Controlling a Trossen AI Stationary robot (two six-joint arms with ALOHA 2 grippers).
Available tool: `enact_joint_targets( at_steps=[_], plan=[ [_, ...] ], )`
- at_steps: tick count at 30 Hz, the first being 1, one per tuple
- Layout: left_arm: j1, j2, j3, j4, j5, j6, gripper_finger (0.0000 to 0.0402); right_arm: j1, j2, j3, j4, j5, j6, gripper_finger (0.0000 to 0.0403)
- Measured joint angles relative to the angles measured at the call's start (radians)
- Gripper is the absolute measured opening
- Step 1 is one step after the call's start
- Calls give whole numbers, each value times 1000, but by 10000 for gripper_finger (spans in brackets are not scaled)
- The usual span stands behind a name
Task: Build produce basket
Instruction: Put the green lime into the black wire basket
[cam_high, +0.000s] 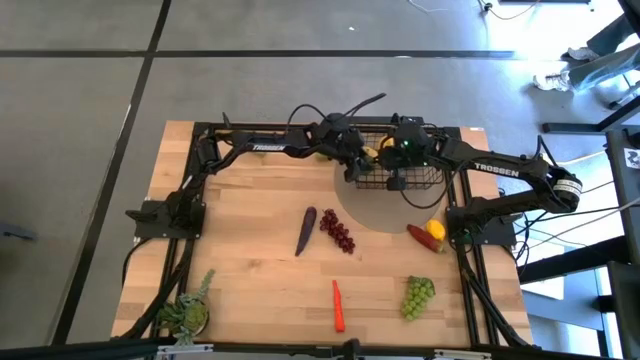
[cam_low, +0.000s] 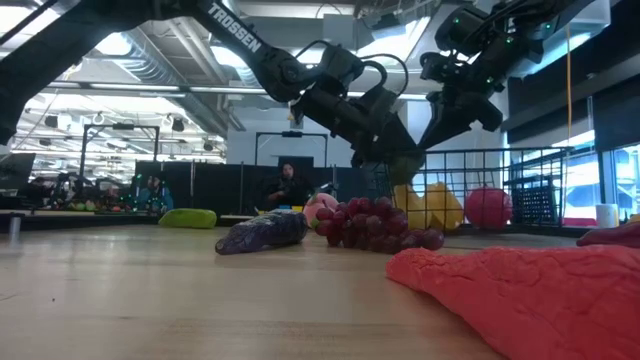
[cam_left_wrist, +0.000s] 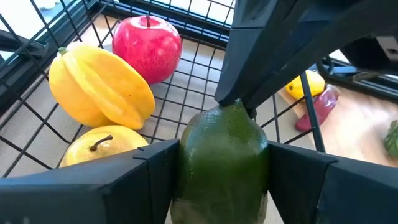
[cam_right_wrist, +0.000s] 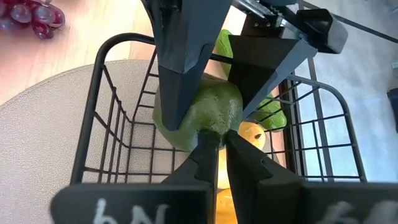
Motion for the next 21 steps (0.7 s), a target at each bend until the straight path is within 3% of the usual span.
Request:
enact_joint_targets(
  at_steps=[21],
  plan=[
    [4, 0, 0, 30, 24, 1, 273, 1, 2, -2, 23, -3, 0, 22]
  ],
)
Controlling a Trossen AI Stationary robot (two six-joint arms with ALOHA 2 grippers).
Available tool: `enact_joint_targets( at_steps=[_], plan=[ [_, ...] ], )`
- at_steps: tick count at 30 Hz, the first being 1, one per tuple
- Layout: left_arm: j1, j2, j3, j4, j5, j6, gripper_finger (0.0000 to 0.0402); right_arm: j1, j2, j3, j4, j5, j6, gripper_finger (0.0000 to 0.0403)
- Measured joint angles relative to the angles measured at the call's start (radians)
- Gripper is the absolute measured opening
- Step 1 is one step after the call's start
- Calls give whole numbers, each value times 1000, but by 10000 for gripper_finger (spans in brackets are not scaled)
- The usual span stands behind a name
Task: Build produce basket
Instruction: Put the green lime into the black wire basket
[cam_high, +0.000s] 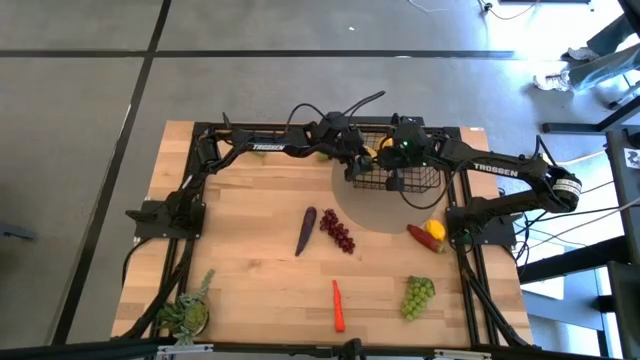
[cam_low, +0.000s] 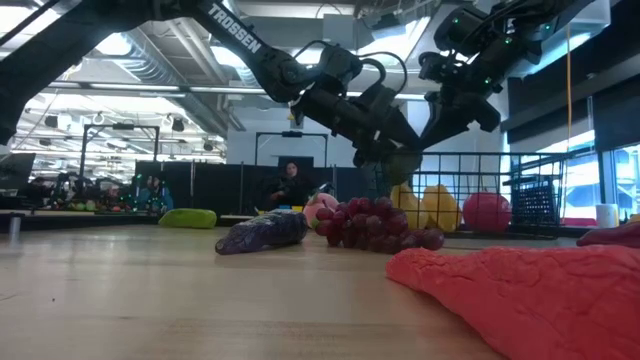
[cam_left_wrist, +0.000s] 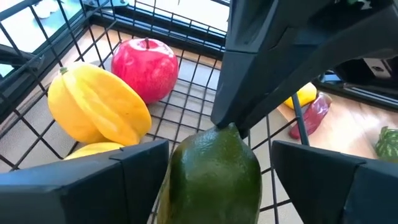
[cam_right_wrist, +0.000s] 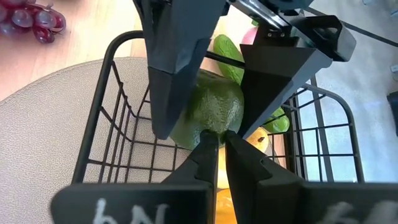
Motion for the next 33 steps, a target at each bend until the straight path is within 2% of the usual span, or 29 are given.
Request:
enact_joint_targets(
  at_steps=[5, 10, 18, 28, 33],
  plan=[
    [1, 0, 0, -2, -9, 52, 291, 0, 0, 0, 1, 1, 0, 23],
    [-1, -4, 0, -3, -63, 54, 288, 0, -1, 0, 2, 1, 0, 23],
    [-2, -13, 1, -2, -63, 56, 291, 0, -1, 0, 2, 2, 0, 23],
    [-3, -13, 86, -49, -49, 59, 287, -2, -3, 0, 3, 6, 0, 23],
    [-1, -13, 132, -120, -60, 133, 287, -1, -2, 0, 1, 2, 0, 23]
  ],
)
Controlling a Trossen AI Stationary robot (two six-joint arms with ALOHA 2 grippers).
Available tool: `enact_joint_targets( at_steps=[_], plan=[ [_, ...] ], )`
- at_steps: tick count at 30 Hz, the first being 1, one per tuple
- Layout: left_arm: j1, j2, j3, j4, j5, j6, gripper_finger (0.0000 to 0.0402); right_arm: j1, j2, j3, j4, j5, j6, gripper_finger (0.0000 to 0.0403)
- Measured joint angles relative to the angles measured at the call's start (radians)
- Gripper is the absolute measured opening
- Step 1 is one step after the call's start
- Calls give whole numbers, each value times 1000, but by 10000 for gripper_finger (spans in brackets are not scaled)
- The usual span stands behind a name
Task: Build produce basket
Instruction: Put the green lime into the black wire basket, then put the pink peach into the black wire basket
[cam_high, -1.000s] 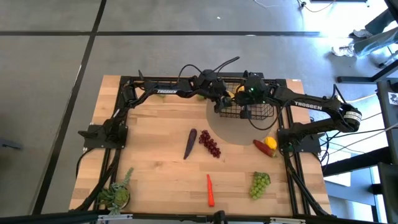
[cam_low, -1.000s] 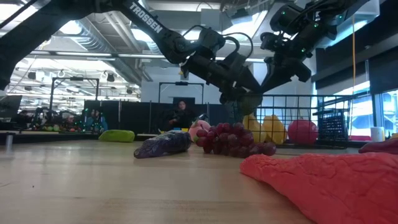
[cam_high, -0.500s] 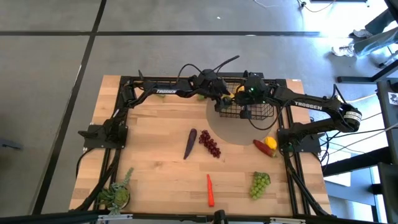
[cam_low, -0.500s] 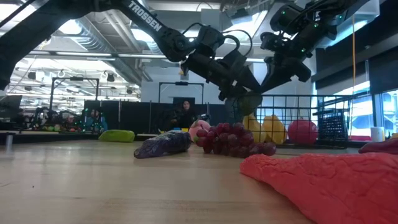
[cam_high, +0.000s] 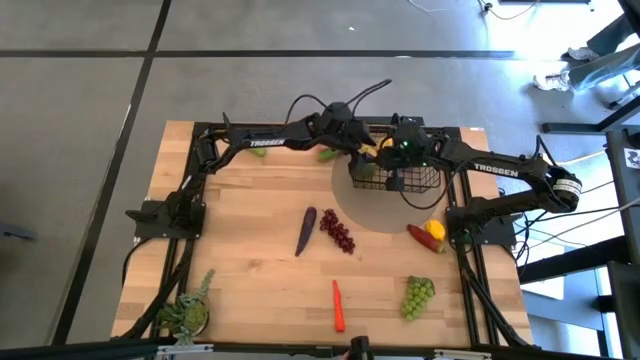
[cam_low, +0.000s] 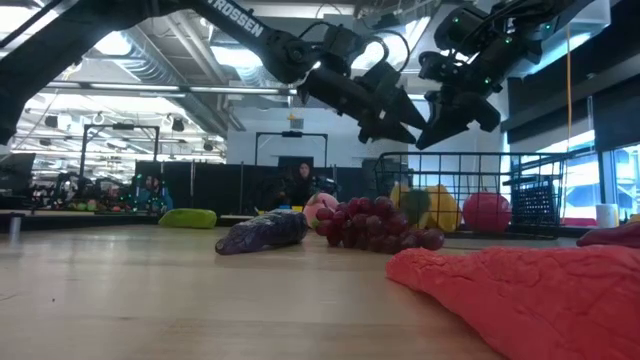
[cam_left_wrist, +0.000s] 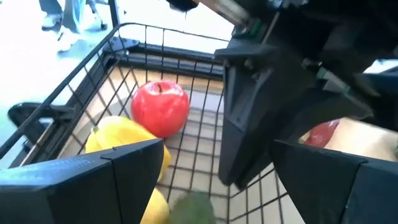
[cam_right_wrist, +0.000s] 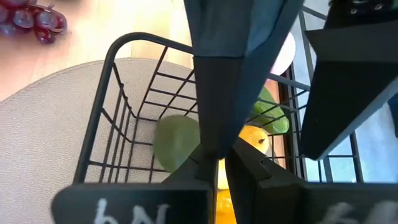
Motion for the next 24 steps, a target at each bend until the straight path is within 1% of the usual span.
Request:
enact_joint_targets(
  at_steps=[4, 8, 12, 16, 21, 24],
  plan=[
    [0, 0, 37, -60, -6, 30, 287, 0, 0, 0, 1, -1, 0, 23],
    [0, 0, 64, -109, -40, 55, 287, 0, 0, 0, 1, -1, 0, 23],
    [9, 0, 129, -197, -67, 58, 287, 0, 0, 0, 1, -1, 0, 23],
    [26, 0, 203, -363, -113, 84, 287, 0, 0, 0, 1, -1, 0, 23],
    [50, 0, 308, -633, -203, 101, 286, 0, 0, 0, 1, -1, 0, 23],
    [69, 0, 357, -799, -208, 102, 286, 0, 0, 0, 1, -1, 0, 23]
  ],
)
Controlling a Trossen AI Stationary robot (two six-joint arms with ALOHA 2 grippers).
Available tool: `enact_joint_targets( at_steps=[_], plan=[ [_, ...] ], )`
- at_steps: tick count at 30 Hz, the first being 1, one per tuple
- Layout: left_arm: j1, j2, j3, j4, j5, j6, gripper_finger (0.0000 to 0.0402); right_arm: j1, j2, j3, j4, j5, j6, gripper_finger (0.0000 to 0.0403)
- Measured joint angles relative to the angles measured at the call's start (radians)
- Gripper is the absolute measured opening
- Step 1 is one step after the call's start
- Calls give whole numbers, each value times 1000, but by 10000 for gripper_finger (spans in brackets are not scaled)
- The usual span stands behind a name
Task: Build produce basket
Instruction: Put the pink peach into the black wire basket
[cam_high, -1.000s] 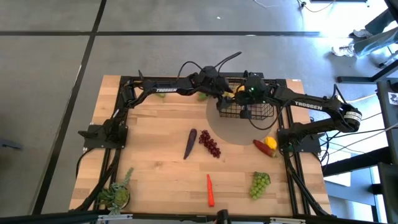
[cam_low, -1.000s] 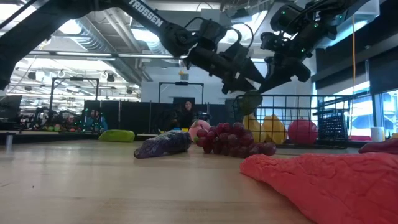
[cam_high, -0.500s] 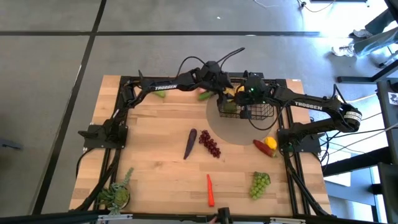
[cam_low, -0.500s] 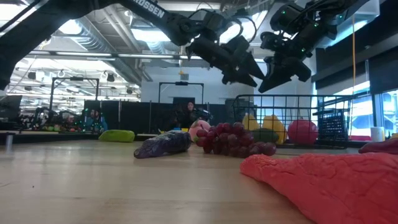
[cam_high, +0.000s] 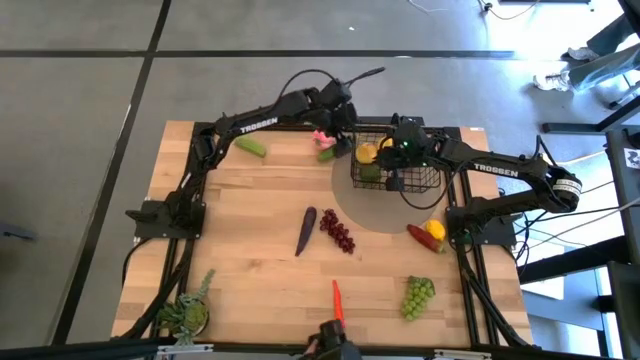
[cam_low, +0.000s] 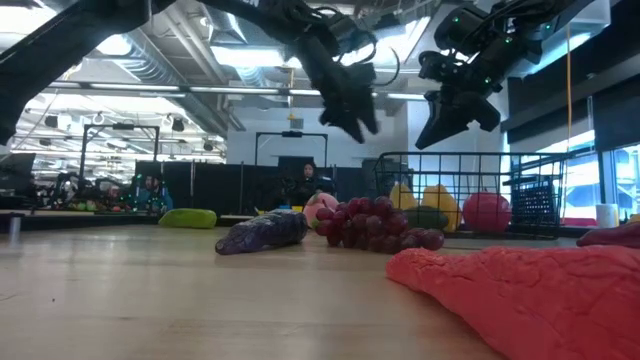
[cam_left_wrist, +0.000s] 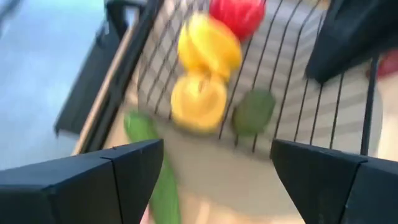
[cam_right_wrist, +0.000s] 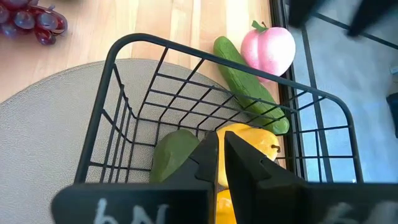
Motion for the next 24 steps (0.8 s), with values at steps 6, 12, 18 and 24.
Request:
enact_joint_targets(
  at_steps=[6, 12, 18, 24],
  plan=[
    [17, 0, 84, -277, 4, 23, 286, 0, 0, 0, 0, 0, 0, 23],
    [6, 0, 112, -399, 27, 34, 286, 0, 0, 0, 0, 0, 0, 23],
    [-5, -33, 112, -453, 143, 58, 286, 1, 0, 0, -3, -1, 2, 23],
    [-15, -73, 113, -513, 108, 51, 286, 13, -2, 16, -49, 1, 76, 23]
  ],
)
